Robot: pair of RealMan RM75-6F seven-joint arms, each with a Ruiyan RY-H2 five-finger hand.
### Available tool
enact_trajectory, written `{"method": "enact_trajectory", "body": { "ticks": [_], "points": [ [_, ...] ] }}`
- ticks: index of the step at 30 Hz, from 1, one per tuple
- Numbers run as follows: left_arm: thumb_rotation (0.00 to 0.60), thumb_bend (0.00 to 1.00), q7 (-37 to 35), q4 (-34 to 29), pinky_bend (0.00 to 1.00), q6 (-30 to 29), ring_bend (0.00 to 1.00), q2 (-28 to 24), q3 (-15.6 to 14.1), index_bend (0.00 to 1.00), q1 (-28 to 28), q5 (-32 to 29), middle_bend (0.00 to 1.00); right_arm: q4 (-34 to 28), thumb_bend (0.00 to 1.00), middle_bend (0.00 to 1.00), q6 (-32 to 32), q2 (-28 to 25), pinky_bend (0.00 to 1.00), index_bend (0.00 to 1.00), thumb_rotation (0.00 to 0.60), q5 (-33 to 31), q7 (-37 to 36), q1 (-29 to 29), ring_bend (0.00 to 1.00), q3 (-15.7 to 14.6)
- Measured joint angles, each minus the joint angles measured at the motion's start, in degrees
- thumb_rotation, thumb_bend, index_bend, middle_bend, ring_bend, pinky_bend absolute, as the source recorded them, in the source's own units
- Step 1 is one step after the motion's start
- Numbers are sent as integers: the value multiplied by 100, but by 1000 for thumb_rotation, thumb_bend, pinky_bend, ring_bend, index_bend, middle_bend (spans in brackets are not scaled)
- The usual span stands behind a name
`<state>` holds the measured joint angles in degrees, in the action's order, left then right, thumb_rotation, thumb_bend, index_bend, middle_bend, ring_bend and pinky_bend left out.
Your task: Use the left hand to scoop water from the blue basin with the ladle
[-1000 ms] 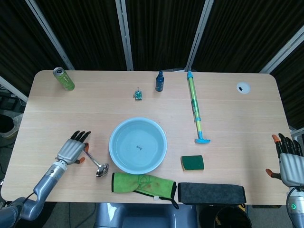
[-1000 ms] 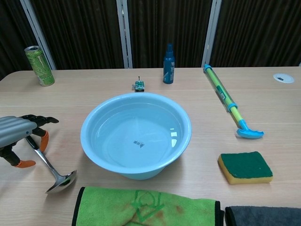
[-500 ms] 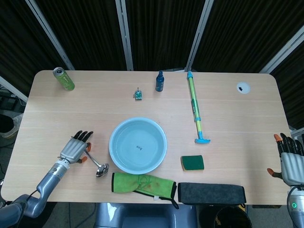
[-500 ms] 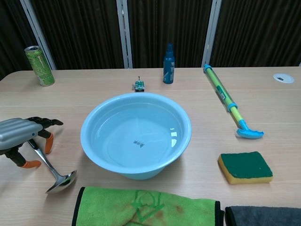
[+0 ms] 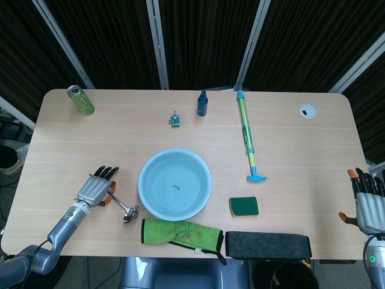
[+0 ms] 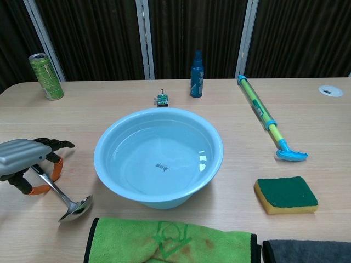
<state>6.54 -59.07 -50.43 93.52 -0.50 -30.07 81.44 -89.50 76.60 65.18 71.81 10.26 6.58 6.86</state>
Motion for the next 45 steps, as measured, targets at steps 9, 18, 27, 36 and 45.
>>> {"method": "enact_trajectory", "body": {
  "ticks": [9, 18, 27, 36, 45],
  "points": [
    [600, 572, -4, -499, 0, -266, 0, -282, -64, 580, 85, 101, 0, -36, 0, 0, 74, -13, 0, 0, 600, 82, -23, -27, 0, -35],
    [600, 586, -132, -1434, 0, -741, 0, -861, -260, 601, 237, 451, 0, -95, 0, 0, 188, -39, 0, 0, 600, 211, -56, -75, 0, -83],
    [600, 573, -351, -2248, 0, -1149, 0, -1389, -492, 605, 352, 904, 0, -140, 0, 0, 286, -62, 0, 0, 600, 359, -110, -122, 0, -137],
    [600, 573, -723, -2891, 0, -1247, 0, -1846, -701, 608, 300, 1331, 0, -183, 0, 0, 407, -113, 0, 0, 600, 516, -241, -187, 0, -184],
    [600, 573, -1053, -3448, 0, -879, 0, -2171, -854, 605, -53, 1660, 0, -227, 0, 0, 579, -200, 0, 0, 600, 667, -439, -274, 0, -205]
  ]
}}
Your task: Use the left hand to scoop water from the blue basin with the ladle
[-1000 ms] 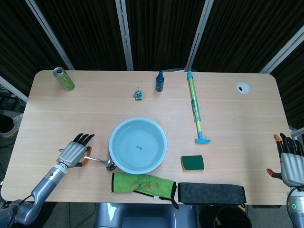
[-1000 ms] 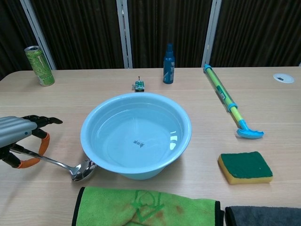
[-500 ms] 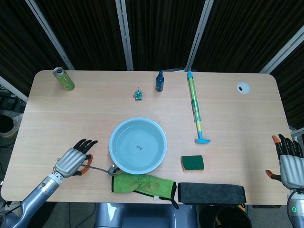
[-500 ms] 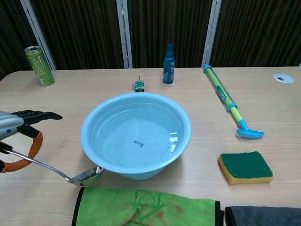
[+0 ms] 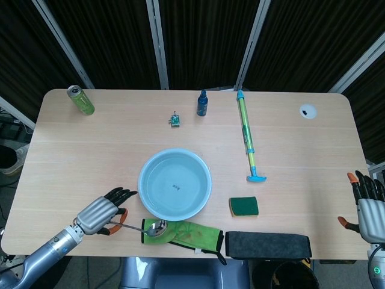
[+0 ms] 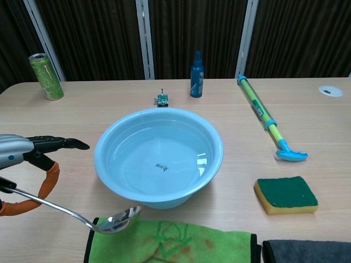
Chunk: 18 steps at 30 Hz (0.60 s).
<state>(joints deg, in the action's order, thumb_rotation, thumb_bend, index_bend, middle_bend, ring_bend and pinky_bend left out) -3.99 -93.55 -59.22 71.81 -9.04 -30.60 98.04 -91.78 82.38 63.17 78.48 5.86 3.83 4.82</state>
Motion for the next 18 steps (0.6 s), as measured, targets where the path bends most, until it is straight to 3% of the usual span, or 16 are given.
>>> {"method": "enact_trajectory", "body": {
  "ticks": [9, 18],
  "points": [
    [600, 579, -15, -518, 0, 318, 0, -135, 209, 620, -449, 120, 0, 5, 0, 0, 67, -75, 0, 0, 600, 103, -195, -52, 0, -18],
    [600, 624, -225, -847, 0, 696, 0, -400, 628, 631, -982, -6, 0, 28, 0, 0, 34, -123, 0, 0, 600, 91, -316, -54, 0, -2]
  ]
}}
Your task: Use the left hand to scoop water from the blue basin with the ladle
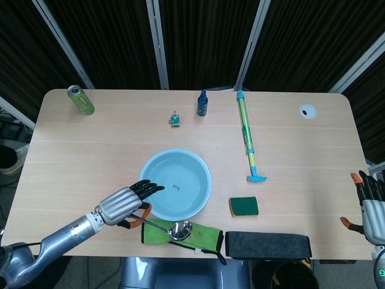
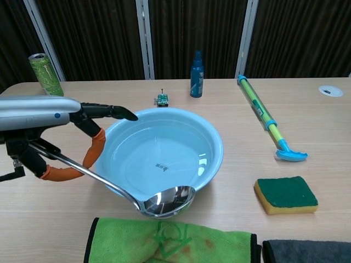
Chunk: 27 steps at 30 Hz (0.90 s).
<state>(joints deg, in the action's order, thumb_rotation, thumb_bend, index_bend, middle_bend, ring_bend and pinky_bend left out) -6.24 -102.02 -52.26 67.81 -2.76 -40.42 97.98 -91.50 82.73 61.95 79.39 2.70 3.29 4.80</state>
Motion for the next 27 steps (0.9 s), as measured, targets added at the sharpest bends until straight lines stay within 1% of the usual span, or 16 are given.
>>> {"method": "enact_trajectory", "body": {
  "ticks": [3, 7, 13, 22, 27],
  "points": [
    [600, 632, 253, -64, 0, 78, 0, -86, 121, 639, -75, -142, 0, 13, 0, 0, -17, -14, 0, 0, 600, -17, -26, 0, 0, 9],
    [600, 657, 576, -99, 0, 240, 0, -174, 289, 654, -169, -508, 0, 20, 0, 0, -31, -20, 0, 0, 600, -38, -34, -1, 0, 17],
    [600, 663, 650, 24, 0, 453, 0, -192, 462, 663, -278, -979, 0, 30, 0, 0, -65, -14, 0, 0, 600, -83, -25, 12, 0, 40],
    [600, 674, 655, 538, 0, 727, 0, 90, 613, 671, -440, -1440, 0, 58, 0, 0, -138, 22, 0, 0, 600, -161, 48, 46, 0, 70],
    [600, 674, 606, 801, 0, 861, 0, 323, 663, 678, -552, -1556, 0, 64, 0, 0, -172, 52, 0, 0, 600, -186, 134, 66, 0, 72]
  ]
}}
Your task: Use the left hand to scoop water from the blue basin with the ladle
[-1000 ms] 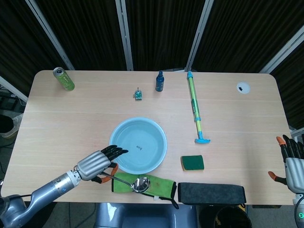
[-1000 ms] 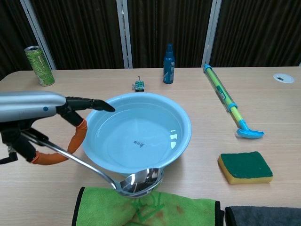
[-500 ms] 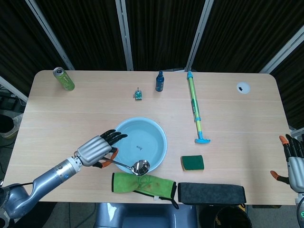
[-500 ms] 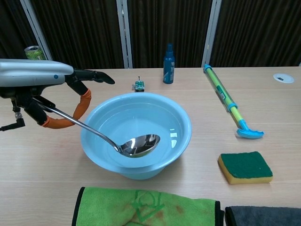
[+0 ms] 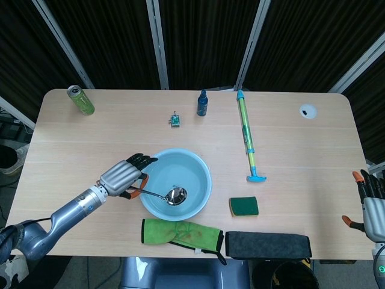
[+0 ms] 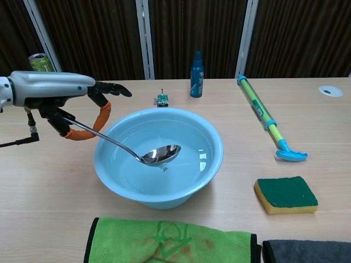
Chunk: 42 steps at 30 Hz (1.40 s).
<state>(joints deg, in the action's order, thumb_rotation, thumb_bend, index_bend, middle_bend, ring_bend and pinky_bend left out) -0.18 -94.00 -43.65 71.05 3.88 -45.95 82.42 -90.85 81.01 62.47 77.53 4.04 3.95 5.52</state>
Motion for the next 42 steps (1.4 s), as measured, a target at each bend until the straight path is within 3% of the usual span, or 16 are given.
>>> {"method": "enact_trajectory", "body": {
  "ticks": [22, 42],
  "points": [
    [600, 674, -274, 1128, 0, 624, 0, 1152, 75, 687, -489, -430, 0, 17, 0, 0, 84, -85, 0, 0, 600, 61, -219, -60, 0, -1],
    [600, 674, 237, 1021, 0, 580, 0, 942, -36, 699, -464, -755, 0, 11, 0, 0, 163, -83, 0, 0, 600, 106, -220, -94, 0, 3]
  ]
}}
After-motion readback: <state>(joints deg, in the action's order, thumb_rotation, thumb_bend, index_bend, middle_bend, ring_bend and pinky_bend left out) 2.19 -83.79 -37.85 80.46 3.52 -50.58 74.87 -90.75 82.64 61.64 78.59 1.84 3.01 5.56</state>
